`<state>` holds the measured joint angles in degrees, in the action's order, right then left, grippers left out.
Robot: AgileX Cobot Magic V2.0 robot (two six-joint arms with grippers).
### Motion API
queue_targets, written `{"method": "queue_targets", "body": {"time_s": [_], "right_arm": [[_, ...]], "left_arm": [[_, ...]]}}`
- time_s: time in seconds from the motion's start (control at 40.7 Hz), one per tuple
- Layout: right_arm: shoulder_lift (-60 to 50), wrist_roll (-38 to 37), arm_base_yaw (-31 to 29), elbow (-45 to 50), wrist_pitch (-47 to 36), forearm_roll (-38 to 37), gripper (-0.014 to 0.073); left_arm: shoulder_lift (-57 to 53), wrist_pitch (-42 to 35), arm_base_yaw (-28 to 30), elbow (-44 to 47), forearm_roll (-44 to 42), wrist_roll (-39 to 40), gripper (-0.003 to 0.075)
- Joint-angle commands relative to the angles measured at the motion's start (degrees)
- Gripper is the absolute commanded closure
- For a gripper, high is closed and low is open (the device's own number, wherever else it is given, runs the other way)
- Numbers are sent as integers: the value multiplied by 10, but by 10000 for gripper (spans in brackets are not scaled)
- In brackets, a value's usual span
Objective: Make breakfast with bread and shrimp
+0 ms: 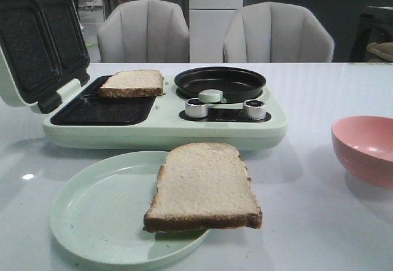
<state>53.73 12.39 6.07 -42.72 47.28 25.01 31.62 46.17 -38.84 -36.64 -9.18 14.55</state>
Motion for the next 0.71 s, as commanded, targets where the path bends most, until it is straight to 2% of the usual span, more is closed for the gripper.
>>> {"method": "queue_targets", "body": {"time_s": [0.0,0.147,0.245,0.687], "right_arm": [[53,26,39,-25,-24,63,-16],[147,26,127,-25,-75,98,-16],[204,26,163,-33,-110,127,-16],[378,26,167,-111,-130,182,-16]], "left_arm": [[0,-38,-5,-16,-1,-1,316],[0,-38,-5,-16,-1,-1,316],[0,-38,-5,-16,-1,-1,316],[0,-38,-5,-16,-1,-1,316]]}}
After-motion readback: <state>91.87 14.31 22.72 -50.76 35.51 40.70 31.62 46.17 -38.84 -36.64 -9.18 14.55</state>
